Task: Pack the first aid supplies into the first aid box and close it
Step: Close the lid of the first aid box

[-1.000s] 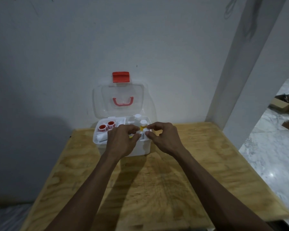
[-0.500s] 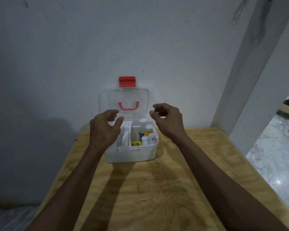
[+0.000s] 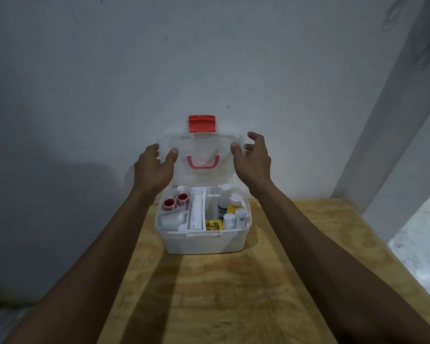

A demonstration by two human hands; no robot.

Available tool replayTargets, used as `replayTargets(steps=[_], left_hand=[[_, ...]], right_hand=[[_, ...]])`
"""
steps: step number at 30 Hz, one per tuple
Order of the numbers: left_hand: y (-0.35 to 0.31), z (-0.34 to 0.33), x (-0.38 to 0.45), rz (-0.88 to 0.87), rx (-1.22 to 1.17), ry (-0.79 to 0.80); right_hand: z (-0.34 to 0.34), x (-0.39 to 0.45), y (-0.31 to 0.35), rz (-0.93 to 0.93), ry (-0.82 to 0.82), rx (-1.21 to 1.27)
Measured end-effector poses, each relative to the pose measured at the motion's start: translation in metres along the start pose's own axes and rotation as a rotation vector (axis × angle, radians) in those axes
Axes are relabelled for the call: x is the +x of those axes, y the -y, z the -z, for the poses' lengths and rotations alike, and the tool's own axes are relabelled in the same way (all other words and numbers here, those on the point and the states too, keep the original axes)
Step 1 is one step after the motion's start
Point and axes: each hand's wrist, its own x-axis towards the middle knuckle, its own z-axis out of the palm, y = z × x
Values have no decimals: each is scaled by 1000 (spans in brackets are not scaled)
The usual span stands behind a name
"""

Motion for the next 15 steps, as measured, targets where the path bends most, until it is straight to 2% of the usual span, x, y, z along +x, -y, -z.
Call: replayTargets(steps=[15], left_hand=[[-7,1,-13,9,-80,-57]], right_hand=[[11,-10,5,1,33,49]])
